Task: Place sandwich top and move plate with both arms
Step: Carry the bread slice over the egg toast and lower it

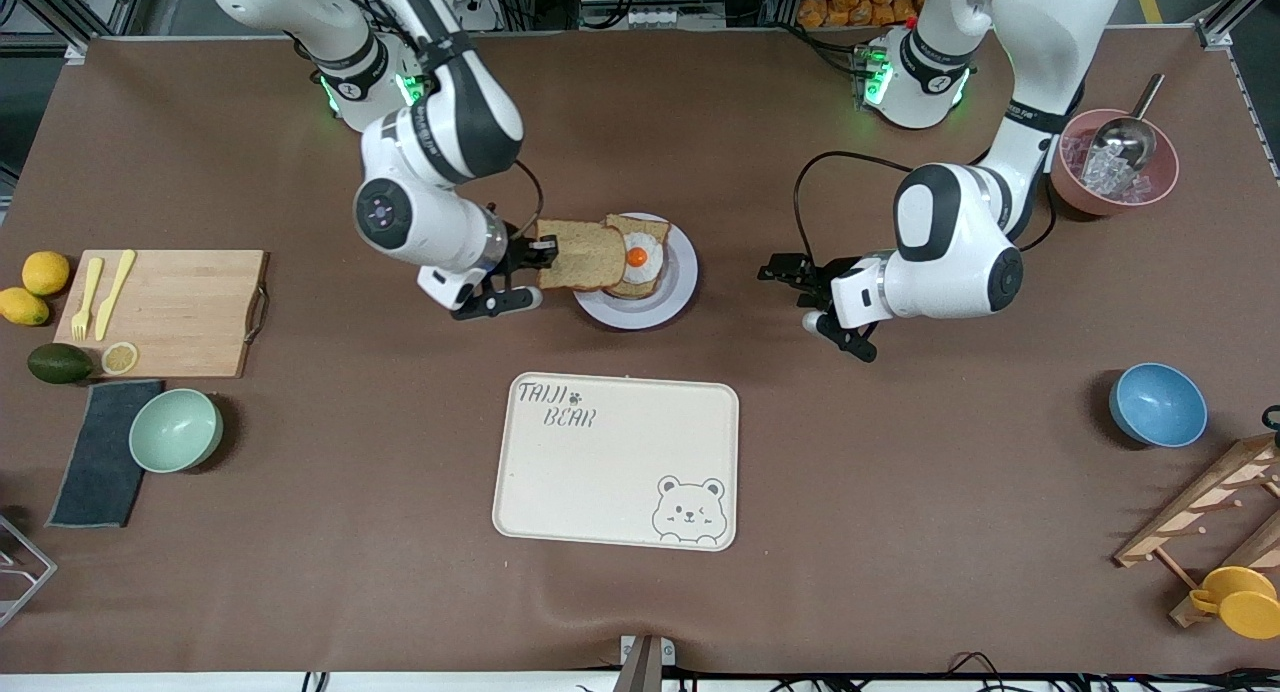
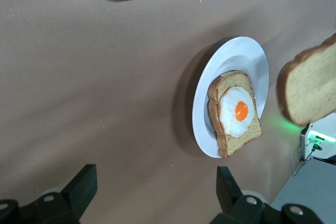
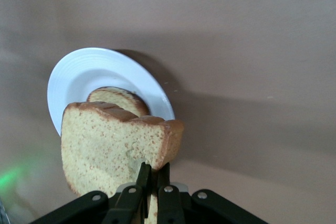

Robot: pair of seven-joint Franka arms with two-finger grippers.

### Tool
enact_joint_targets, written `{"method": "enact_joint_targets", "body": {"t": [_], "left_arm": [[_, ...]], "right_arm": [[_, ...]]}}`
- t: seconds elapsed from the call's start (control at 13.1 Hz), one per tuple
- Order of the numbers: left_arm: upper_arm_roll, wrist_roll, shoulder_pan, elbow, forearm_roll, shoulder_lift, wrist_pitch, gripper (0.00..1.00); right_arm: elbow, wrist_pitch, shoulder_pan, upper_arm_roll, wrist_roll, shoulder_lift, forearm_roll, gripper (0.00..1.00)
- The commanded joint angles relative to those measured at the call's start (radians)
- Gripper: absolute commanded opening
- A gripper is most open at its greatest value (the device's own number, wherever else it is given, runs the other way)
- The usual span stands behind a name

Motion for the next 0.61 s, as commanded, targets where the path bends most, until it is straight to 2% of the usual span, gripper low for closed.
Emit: {"method": "enact_joint_targets", "body": {"t": [0.0,0.23,0.53], "left_arm": [[0.000,-0.004,-0.009,-0.006,-0.025,-0.001,0.014,1.00],[0.000,-0.013,-0.014,-0.011,-0.025,0.000,0.014,1.00],[0.000,-0.033,-0.041,-0.014,-0.026,0.014,0.029,1.00]], "right_arm": [[-0.038,0.076,0.068,0.001,0.067,-0.011,0.040,0.00],[-0.066,0.192,0.104,0.027,0.079,0.027,0.078,0.00],[-0.063,0.277,0.131,0.043,0.081,0.101,0.146,0.00]]}}
